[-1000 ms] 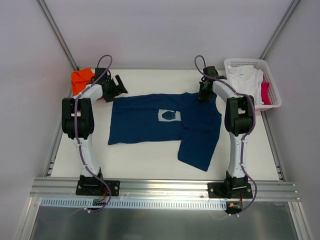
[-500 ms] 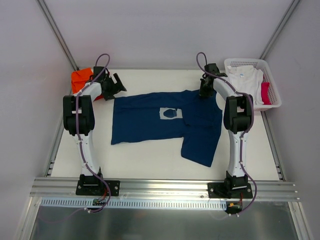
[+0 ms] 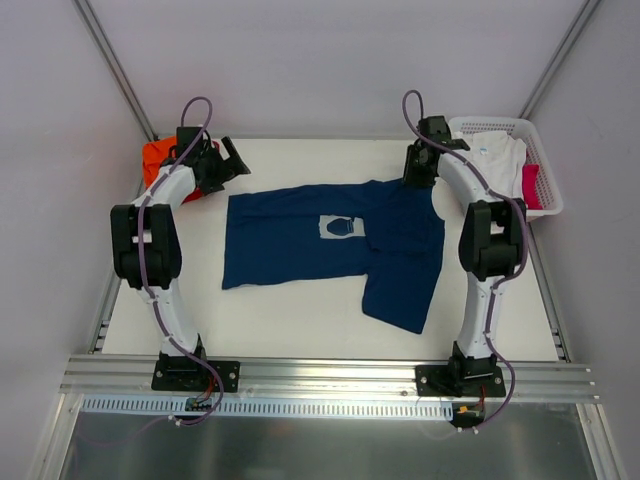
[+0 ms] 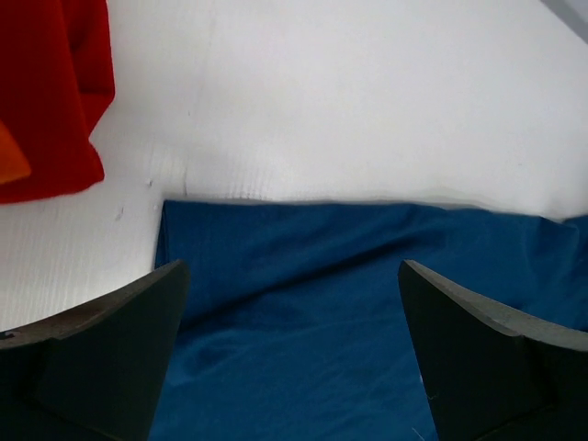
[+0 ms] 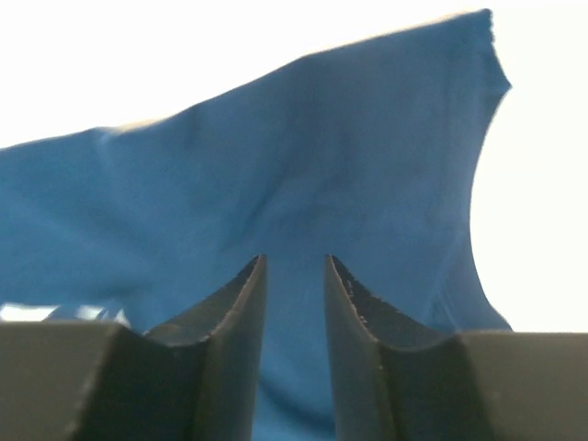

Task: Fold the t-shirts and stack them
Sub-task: Fold the flattened tshirt in 1/3 of the way

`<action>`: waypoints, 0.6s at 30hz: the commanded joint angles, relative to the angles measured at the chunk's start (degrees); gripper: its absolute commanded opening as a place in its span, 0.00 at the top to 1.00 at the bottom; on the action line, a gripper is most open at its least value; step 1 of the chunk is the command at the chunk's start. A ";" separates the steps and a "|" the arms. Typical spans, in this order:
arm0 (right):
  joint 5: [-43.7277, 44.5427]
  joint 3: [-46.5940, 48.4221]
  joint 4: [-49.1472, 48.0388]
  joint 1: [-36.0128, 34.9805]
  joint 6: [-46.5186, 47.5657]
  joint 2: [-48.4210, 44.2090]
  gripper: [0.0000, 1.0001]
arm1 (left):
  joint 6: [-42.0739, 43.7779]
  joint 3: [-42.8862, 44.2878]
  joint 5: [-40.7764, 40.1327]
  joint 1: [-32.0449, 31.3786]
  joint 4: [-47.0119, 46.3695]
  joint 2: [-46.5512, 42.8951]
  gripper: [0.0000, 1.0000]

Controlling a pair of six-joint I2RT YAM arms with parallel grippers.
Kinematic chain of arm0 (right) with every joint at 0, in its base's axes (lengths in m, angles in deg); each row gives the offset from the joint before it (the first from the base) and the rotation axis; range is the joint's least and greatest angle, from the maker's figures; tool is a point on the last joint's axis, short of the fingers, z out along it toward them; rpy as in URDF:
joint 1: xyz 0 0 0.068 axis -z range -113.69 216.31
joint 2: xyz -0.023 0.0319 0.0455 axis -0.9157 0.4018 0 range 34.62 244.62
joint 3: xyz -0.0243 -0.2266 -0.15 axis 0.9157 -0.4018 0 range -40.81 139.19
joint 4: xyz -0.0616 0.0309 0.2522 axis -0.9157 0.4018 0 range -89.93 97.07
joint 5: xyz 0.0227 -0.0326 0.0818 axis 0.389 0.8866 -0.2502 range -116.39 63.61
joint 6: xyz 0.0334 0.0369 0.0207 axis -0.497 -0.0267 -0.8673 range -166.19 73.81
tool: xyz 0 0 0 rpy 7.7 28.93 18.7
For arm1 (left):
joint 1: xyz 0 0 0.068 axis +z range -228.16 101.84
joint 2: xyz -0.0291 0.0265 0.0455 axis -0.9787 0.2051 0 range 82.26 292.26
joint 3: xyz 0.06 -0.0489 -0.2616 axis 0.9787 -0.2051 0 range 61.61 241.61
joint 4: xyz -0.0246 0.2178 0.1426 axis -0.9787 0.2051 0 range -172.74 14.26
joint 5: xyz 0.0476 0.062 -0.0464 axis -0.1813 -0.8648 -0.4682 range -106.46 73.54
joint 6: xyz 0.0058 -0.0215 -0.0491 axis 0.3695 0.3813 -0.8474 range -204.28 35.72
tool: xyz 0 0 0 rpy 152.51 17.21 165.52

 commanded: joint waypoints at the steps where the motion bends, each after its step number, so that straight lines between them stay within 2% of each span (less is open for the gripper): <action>1: -0.03 -2.99 0.76 0.03 0.80 -10.48 0.65 | 0.81 -3.45 -1.12 0.08 -0.27 -7.94 0.01; 5: -0.03 -11.33 -0.99 -0.76 0.02 -20.04 0.64 | 0.11 -9.08 -1.38 -0.09 -0.45 -14.62 0.01; 12: 1.29 -31.71 -5.38 -3.66 -2.62 -34.10 0.64 | -1.21 -19.45 -2.00 -1.23 -0.89 -23.41 0.01; 18: 2.78 -43.16 -6.62 -5.95 -4.55 -44.40 0.64 | -2.00 -27.36 -3.05 -3.17 -1.15 -30.62 0.01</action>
